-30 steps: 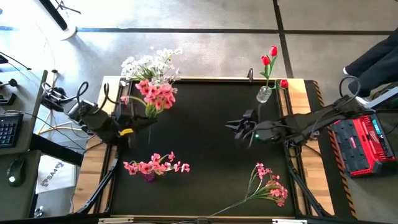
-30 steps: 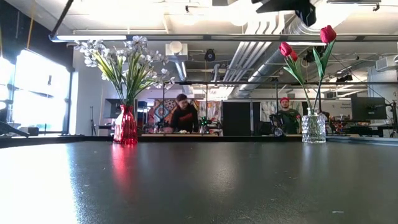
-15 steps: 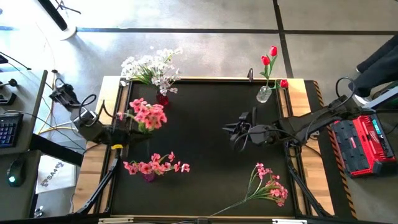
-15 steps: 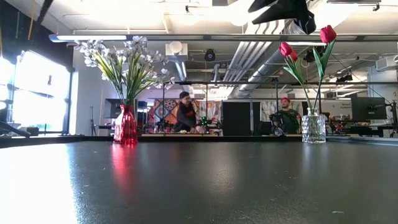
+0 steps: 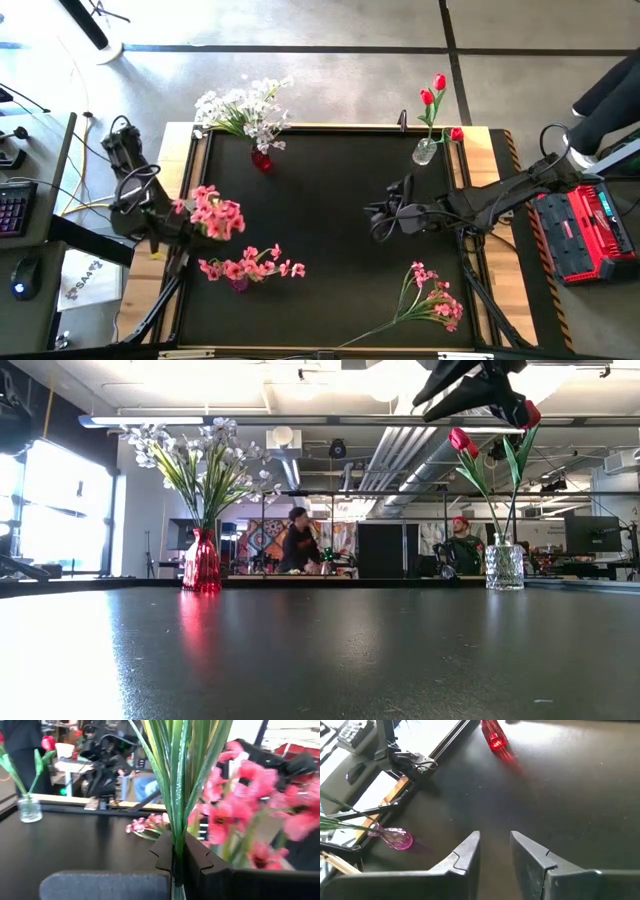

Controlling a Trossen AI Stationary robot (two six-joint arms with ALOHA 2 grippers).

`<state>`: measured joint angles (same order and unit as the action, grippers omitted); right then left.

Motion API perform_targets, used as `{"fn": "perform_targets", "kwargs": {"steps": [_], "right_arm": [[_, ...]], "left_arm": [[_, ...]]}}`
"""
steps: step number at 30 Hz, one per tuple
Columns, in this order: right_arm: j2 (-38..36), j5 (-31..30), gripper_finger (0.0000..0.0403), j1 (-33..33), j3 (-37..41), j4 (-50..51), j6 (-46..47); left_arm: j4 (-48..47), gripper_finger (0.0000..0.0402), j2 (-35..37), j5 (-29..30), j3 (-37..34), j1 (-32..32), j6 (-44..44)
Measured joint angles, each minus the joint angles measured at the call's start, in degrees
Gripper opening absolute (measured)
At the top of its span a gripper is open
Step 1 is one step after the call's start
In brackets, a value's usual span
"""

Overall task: Sort flowers into vase by color
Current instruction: Put the top pink flowers into the violet vase

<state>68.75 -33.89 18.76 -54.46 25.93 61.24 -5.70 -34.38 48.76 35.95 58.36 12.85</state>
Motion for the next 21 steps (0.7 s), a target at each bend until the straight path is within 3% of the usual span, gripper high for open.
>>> {"fn": "perform_targets", "kwargs": {"steps": [8, 14, 21], "right_arm": [[0.0, 0.1, 0.0094, 0.0, 0.0, -0.7, 3.3], [0.0, 0.0, 0.0094, 0.0, 0.0, -0.9, 3.5], [0.0, -0.1, 0.0094, 0.1, 0.0, -1.1, 4.8]], "left_arm": [[5.1, 0.0, 0.3, 1.5, -1.3, 3.3, -3.1], [13.0, 0.0, 0.3, 0.9, -1.3, 4.0, -10.3], [8.6, 0.0, -0.9, 0.7, -1.3, 4.0, -7.2]]}}
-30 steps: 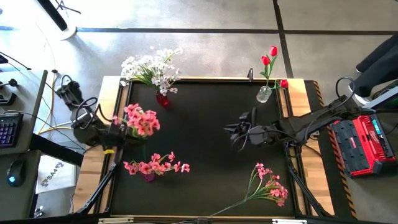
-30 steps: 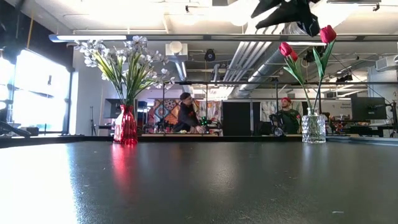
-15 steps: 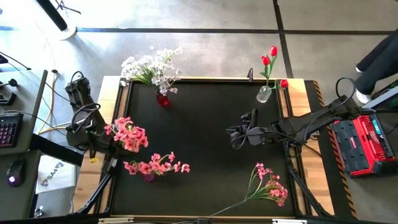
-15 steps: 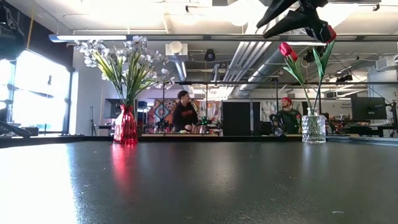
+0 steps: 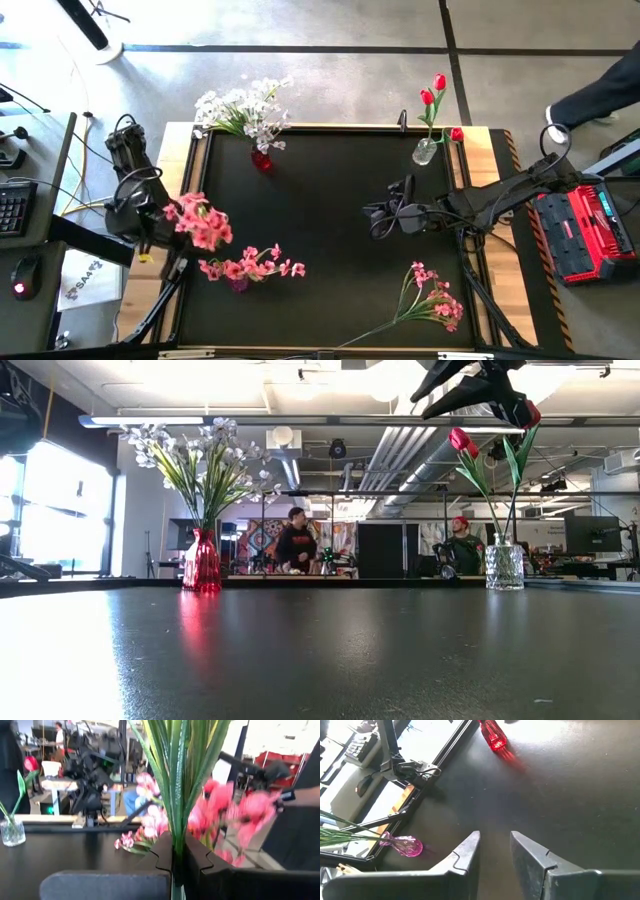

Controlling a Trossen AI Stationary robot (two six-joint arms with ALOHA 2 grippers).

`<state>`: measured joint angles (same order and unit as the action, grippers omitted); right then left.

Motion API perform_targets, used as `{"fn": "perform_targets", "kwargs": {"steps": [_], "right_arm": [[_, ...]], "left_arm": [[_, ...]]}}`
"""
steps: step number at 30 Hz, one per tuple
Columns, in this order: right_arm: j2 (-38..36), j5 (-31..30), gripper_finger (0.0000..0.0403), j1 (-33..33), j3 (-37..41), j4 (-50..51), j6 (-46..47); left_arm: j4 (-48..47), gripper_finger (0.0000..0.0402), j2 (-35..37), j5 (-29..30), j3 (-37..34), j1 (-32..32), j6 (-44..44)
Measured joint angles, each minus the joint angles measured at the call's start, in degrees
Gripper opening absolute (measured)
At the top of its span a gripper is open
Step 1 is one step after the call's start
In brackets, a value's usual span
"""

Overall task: Sort flowers into vase by color
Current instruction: Put the top pink flowers into the violet vase

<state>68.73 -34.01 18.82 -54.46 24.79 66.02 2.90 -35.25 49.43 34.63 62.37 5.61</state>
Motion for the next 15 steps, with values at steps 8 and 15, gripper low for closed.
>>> {"fn": "perform_targets", "kwargs": {"steps": [8, 15], "right_arm": [[0.0, 0.0, 0.0094, 0.1, 0.0, -0.9, 0.0], [0.0, 0.4, 0.0094, 0.1, 0.0, -2.3, -0.2]], "left_arm": [[0.1, 0.0, -2.4, 0.5, -3.0, 0.0, 3.2], [9.1, 0.0, -0.4, 4.3, -11.9, 0.0, 6.0]]}}
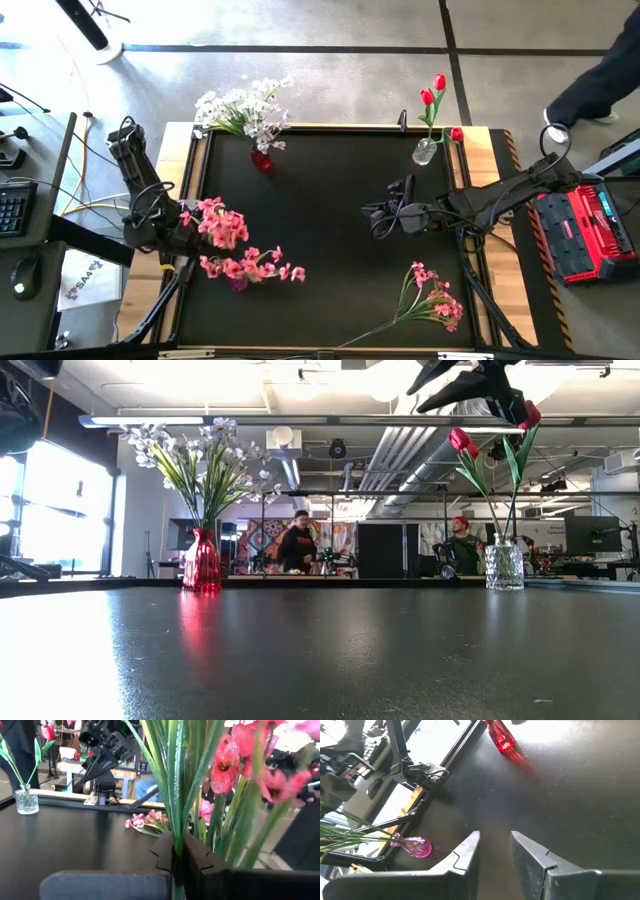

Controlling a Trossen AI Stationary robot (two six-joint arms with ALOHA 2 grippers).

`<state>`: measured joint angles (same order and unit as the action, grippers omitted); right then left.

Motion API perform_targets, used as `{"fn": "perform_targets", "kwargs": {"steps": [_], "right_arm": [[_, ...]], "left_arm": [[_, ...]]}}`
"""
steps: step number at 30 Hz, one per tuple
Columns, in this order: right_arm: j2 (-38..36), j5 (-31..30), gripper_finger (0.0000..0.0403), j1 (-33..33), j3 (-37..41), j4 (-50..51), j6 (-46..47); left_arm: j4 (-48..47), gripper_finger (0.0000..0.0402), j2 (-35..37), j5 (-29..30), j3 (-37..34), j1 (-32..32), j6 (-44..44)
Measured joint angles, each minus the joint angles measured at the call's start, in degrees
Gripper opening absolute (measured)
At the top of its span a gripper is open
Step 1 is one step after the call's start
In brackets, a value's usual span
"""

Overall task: Sort flowers into vase by color
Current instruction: Put the top pink flowers into the violet vase

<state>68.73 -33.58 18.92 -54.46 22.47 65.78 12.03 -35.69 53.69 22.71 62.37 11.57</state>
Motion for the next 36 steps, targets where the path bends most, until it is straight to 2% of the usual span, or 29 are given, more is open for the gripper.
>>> {"fn": "perform_targets", "kwargs": {"steps": [4, 15, 19, 25, 29, 36], "right_arm": [[0.0, 0.7, 0.0094, 0.0, 0.0, -0.4, 0.0], [0.0, 2.6, 0.0094, 2.0, 0.0, -0.3, 2.5], [1.6, 4.2, 0.0094, 3.7, 0.0, 2.6, 10.0], [6.7, 8.8, 0.0094, 6.3, 0.0, 5.7, 31.1], [10.4, 12.5, 0.0094, 8.2, 0.0, 6.0, 39.1], [13.0, 17.2, 0.0094, 13.6, -0.9, 6.8, 49.9]], "left_arm": [[2.9, 0.0, 0.8, 0.0, -3.0, 0.0, -0.9], [1.4, 0.0011, 1.3, 1.5, -5.2, 0.0, 6.2], [1.1, 0.0063, 1.3, 2.9, -5.2, 0.0, 6.3], [1.2, 0.0167, 1.3, 3.6, -5.2, 0.0, 9.1], [1.1, 0.0227, 2.2, 2.9, -4.8, 0.0, 9.0], [1.1, 0.0287, 6.7, 0.6, -1.5, 0.0, 0.7]]}}
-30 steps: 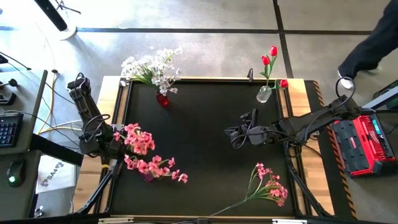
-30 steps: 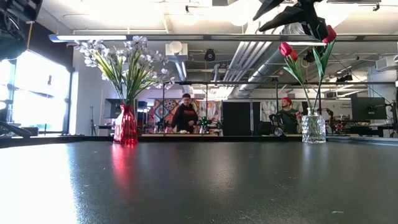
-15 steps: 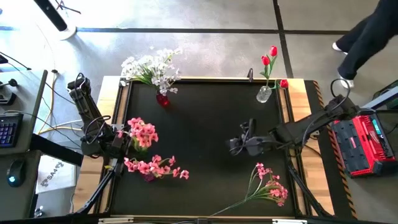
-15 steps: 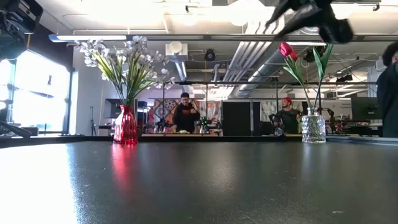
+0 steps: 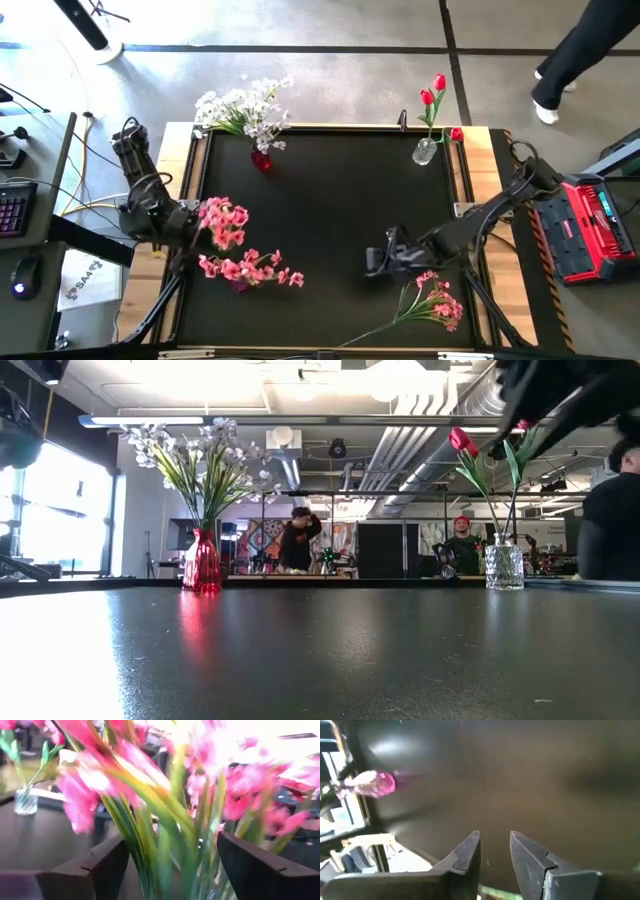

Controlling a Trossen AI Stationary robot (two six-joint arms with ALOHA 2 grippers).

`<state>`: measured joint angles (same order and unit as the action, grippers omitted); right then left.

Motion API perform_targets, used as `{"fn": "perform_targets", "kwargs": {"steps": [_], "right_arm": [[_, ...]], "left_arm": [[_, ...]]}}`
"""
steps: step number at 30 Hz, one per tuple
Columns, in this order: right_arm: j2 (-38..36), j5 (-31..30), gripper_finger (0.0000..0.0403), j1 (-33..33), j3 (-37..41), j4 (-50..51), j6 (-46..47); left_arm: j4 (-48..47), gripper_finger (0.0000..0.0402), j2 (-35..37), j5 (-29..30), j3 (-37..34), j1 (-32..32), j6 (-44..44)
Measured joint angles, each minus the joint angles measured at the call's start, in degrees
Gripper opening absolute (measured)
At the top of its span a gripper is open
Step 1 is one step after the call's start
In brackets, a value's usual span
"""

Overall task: Sort flowers into vase by color
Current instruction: Put the top pink flowers into the violet vase

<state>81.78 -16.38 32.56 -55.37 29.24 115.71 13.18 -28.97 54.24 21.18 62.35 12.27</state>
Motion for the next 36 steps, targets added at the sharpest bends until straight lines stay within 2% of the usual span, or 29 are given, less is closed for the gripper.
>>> {"fn": "perform_targets", "kwargs": {"steps": [6, 10, 15, 18, 23, 29, 36], "right_arm": [[0.0, 9.7, 0.0094, 5.3, -2.4, 4.7, 7.5], [0.0, 15.8, 0.0102, 8.3, -2.5, 3.2, 10.0], [1.2, 24.6, 0.0136, 8.9, -2.5, -1.6, 8.8], [3.9, 31.7, 0.0165, 9.1, -2.5, -4.1, 0.4], [8.6, 33.1, 0.0197, 9.9, -2.5, -3.5, -14.7], [14.7, 32.7, 0.0192, 10.3, -2.5, 2.4, -32.7], [18.1, 32.0, 0.017, 12.3, -2.5, 6.1, -46.9]], "left_arm": [[-3.9, 0.0313, 5.6, -2.6, 0.2, 0.0, -1.9], [-3.6, 0.0321, 9.5, -3.6, 0.2, 0.0, -5.2], [-2.4, 0.0321, 14.7, -3.1, 1.0, 0.0, -7.9], [-4.1, 0.0321, 17.2, -4.4, 2.3, 0.0, -8.0], [-6.0, 0.0321, 18.3, -4.9, 4.0, 0.0, -13.8], [-6.0, 0.0321, 18.3, -0.5, 7.0, 0.0, -26.2], [-6.3, 0.0321, 18.2, 0.4, 11.1, 0.0, -27.4]]}}
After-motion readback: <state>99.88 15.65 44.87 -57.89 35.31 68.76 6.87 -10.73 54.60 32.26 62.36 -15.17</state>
